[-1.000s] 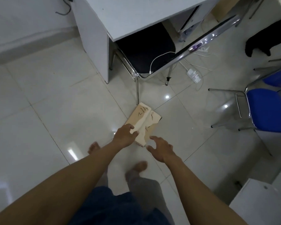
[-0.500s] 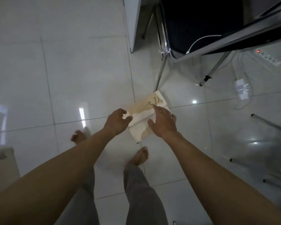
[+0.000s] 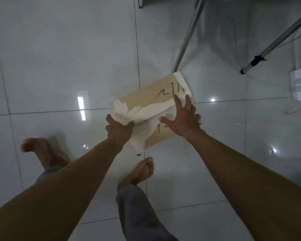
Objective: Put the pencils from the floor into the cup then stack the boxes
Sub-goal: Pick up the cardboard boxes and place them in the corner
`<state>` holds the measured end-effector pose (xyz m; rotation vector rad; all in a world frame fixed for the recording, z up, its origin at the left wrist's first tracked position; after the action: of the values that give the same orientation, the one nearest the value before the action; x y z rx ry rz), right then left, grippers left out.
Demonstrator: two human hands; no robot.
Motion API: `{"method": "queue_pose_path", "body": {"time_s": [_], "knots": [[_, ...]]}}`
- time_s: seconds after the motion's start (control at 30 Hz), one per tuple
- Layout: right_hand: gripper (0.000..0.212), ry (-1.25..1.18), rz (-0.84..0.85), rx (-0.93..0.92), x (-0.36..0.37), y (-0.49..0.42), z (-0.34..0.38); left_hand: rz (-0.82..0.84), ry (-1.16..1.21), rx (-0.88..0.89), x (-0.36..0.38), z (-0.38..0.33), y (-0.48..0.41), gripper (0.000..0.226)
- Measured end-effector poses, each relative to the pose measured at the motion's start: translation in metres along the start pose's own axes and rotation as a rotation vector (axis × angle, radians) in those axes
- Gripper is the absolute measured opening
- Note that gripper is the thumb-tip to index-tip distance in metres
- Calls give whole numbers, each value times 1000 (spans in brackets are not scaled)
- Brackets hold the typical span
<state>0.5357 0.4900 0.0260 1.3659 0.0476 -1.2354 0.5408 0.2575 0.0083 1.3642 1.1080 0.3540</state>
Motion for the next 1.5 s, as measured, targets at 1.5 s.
{"method": "queue_pose_path", "body": {"time_s": [1.5], "knots": [[95, -306, -141, 101, -32, 185, 163, -433, -226, 274, -257, -23, 130, 65]]}}
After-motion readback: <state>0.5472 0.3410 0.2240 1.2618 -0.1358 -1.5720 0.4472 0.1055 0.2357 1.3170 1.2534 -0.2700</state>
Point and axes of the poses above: each hand's wrist, its own y-axis away from the middle knuckle, its own x-axis out of the palm, z = x × y, the point moved 5 cm from there along -y, towards the middle knuckle, and after that the axes turned 15 degrees about -y, right-handed, at the moved point
